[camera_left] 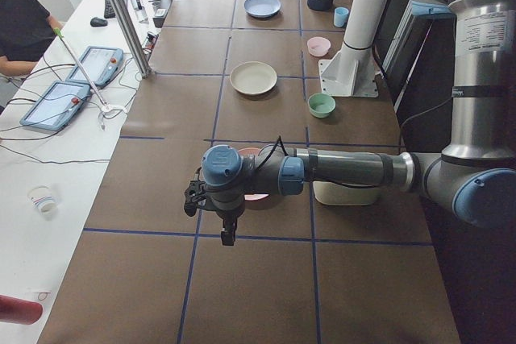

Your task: Stack three plates with pink and blue

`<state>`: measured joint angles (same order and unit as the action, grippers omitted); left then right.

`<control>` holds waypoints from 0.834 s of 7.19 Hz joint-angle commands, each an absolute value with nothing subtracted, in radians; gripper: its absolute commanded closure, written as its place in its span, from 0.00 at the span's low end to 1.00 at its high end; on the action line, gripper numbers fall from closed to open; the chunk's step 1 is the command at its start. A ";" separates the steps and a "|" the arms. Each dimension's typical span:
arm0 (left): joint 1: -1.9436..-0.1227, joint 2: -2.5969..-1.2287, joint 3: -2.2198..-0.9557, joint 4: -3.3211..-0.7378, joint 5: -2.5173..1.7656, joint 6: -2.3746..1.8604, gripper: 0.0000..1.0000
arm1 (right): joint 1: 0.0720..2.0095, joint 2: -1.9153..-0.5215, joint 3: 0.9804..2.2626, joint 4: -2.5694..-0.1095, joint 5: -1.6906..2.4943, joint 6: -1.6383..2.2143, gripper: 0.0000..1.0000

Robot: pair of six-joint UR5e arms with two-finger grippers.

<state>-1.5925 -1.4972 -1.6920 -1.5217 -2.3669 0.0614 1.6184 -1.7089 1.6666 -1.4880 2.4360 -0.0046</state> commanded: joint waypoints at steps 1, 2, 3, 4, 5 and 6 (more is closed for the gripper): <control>-1.592 -1.497 -1.692 -1.522 -2.367 0.063 0.00 | 1.618 -1.709 1.667 -1.488 2.436 -0.003 0.00; -1.592 -1.496 -1.693 -1.525 -2.367 0.072 0.00 | 1.618 -1.709 1.672 -1.488 2.436 0.001 0.00; -1.591 -1.494 -1.694 -1.554 -2.367 0.060 0.00 | 1.618 -1.706 1.675 -1.488 2.437 0.009 0.00; -1.577 -1.494 -1.700 -1.565 -2.368 0.057 0.00 | 1.618 -1.709 1.675 -1.486 2.434 0.009 0.00; -1.553 -1.494 -1.710 -1.566 -2.370 0.040 0.00 | 1.618 -1.709 1.675 -1.485 2.434 0.009 0.00; -1.514 -1.491 -1.710 -1.635 -2.372 -0.028 0.00 | 1.618 -1.709 1.677 -1.483 2.436 0.009 0.00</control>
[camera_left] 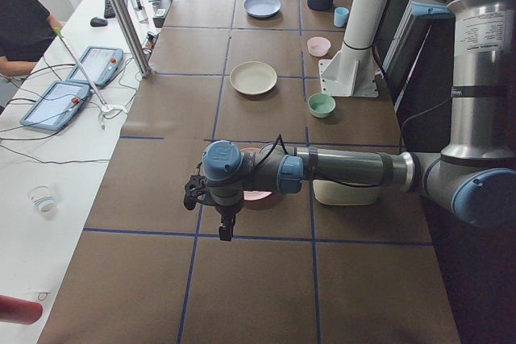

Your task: Stack three plates with pink and blue

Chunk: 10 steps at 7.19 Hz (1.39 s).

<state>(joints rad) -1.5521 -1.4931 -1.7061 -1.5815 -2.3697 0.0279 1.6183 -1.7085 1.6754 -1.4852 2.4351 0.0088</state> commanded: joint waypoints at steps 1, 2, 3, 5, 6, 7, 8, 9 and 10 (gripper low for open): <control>-1.465 -1.482 -1.709 -1.738 -2.370 -0.157 0.00 | 1.618 -1.709 1.678 -1.482 2.436 0.011 0.00; -1.401 -1.464 -1.704 -1.844 -2.370 -0.286 0.00 | 1.618 -1.707 1.680 -1.482 2.436 0.011 0.00; -1.344 -1.432 -1.700 -1.955 -2.370 -0.379 0.00 | 1.618 -1.706 1.680 -1.482 2.436 0.011 0.00; -1.228 -1.384 -1.690 -2.157 -2.356 -0.622 0.00 | 1.618 -1.704 1.681 -1.480 2.436 0.011 0.00; -1.189 -1.382 -1.660 -2.225 -2.353 -0.691 0.00 | 1.618 -1.703 1.681 -1.480 2.436 0.011 0.00; -1.149 -1.384 -1.611 -2.326 -2.301 -0.762 0.00 | 1.618 -1.703 1.681 -1.480 2.436 0.012 0.00; -1.088 -1.384 -1.554 -2.427 -2.242 -0.846 0.00 | 1.618 -1.701 1.681 -1.480 2.436 0.014 0.00; -1.057 -1.385 -1.525 -2.480 -2.212 -0.895 0.00 | 1.618 -1.701 1.681 -1.480 2.436 0.014 0.00; -1.030 -1.387 -1.522 -2.480 -2.209 -0.913 0.00 | 1.618 -1.701 1.681 -1.480 2.434 0.014 0.00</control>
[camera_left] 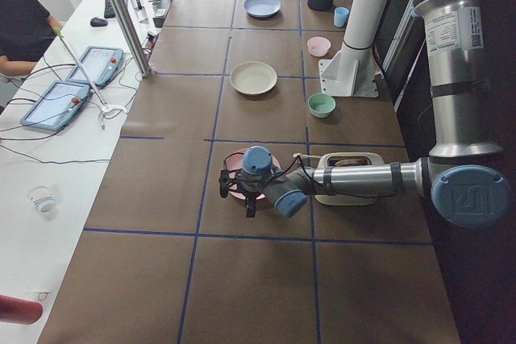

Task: Stack three plates with pink and blue
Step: 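Reach the left gripper to the pink plate's rim and grasp it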

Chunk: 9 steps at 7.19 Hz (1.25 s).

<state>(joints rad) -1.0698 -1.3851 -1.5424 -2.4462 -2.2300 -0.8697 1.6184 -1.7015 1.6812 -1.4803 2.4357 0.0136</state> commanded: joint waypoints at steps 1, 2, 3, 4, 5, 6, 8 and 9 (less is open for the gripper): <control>-1.016 -1.391 -1.520 -2.480 -2.209 -0.913 0.00 | 1.618 -1.701 1.681 -1.480 2.434 0.014 0.00; -1.002 -1.394 -1.517 -2.479 -2.207 -0.913 0.00 | 1.618 -1.700 1.681 -1.480 2.434 0.014 0.00; -0.994 -1.400 -1.502 -2.480 -2.209 -0.910 0.00 | 1.618 -1.700 1.681 -1.480 2.434 0.014 0.00; -0.991 -1.401 -1.500 -2.480 -2.209 -0.910 0.08 | 1.618 -1.700 1.681 -1.480 2.434 0.012 0.00; -0.991 -1.401 -1.500 -2.480 -2.210 -0.911 0.35 | 1.618 -1.700 1.681 -1.480 2.434 0.012 0.00; -0.991 -1.401 -1.499 -2.480 -2.214 -0.908 0.66 | 1.618 -1.700 1.681 -1.480 2.434 0.012 0.00; -0.991 -1.401 -1.497 -2.479 -2.220 -0.905 0.95 | 1.618 -1.698 1.681 -1.480 2.434 0.012 0.00; -0.992 -1.399 -1.505 -2.477 -2.223 -0.907 1.00 | 1.618 -1.694 1.681 -1.482 2.434 0.012 0.00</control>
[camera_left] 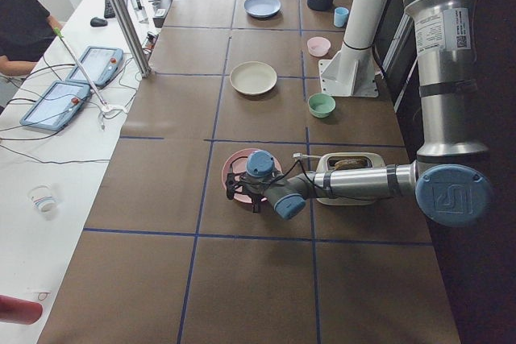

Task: Stack three plates with pink and blue
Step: 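Reach the left gripper to the pink plate's rim and grasp it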

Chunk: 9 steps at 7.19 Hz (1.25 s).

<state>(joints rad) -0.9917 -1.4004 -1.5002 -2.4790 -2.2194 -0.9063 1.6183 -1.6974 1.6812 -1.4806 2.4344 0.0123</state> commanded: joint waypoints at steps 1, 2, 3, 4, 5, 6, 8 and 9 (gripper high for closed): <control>-0.997 -1.401 -1.506 -2.476 -2.255 -0.907 1.00 | 1.618 -1.695 1.681 -1.482 2.436 0.012 0.00; -1.003 -1.401 -1.508 -2.476 -2.305 -0.905 1.00 | 1.618 -1.695 1.681 -1.482 2.436 0.012 0.00; -1.050 -1.399 -1.512 -2.470 -2.344 -0.904 1.00 | 1.618 -1.694 1.681 -1.482 2.436 0.012 0.00; -1.101 -1.399 -1.509 -2.465 -2.412 -0.902 1.00 | 1.618 -1.687 1.681 -1.483 2.436 0.012 0.00; -1.136 -1.404 -1.512 -2.450 -2.493 -0.903 1.00 | 1.618 -1.683 1.681 -1.485 2.436 0.012 0.00; -1.188 -1.417 -1.525 -2.439 -2.549 -0.904 1.00 | 1.618 -1.669 1.698 -1.480 2.434 0.014 0.00; -1.212 -1.539 -1.589 -2.285 -2.563 -0.940 1.00 | 1.617 -1.664 1.695 -1.479 2.439 0.014 0.00; -1.206 -1.584 -1.609 -2.260 -2.557 -1.013 1.00 | 1.615 -1.675 1.697 -1.480 2.445 0.020 0.00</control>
<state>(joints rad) -1.2041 -1.5184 -1.5777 -2.3173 -2.5574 -0.9486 1.6168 -1.6686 1.6969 -1.4798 2.4399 0.0152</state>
